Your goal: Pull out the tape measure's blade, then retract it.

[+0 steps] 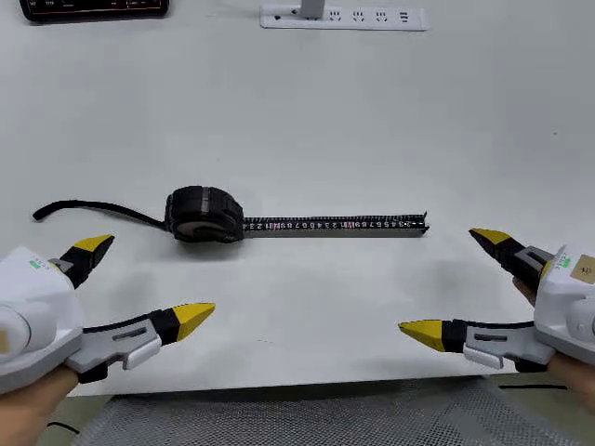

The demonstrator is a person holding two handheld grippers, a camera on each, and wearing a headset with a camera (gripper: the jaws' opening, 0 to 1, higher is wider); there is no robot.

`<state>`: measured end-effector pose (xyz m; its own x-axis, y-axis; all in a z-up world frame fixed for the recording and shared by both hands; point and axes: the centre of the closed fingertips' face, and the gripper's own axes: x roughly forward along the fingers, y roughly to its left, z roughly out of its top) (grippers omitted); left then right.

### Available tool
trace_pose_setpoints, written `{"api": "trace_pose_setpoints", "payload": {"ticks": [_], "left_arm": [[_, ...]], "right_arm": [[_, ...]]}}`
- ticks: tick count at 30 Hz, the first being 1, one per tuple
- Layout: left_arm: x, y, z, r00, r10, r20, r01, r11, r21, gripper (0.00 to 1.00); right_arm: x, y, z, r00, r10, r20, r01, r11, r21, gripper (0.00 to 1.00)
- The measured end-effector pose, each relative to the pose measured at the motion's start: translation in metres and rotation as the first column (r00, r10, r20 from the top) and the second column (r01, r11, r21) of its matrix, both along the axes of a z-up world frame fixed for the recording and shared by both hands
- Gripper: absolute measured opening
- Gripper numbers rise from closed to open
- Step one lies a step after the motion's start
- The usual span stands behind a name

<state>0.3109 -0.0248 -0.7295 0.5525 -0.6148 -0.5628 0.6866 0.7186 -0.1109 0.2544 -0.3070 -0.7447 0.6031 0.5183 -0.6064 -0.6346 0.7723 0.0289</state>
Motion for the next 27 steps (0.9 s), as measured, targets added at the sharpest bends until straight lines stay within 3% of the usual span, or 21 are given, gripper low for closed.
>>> {"api": "trace_pose_setpoints", "payload": {"ticks": [17,27], "left_arm": [[0.013,-0.027,-0.005,1.0,-0.027,-0.007,0.027,1.0,-0.009,0.86],[0.026,-0.035,-0.007,1.0,-0.02,-0.013,0.02,0.999,-0.027,0.86]], "right_arm": [[0.003,-0.001,0.001,1.0,-0.004,0.004,0.004,1.0,-0.001,0.94],[0.001,0.001,-0.001,1.0,-0.003,-0.002,0.003,1.0,0.004,0.94]]}}
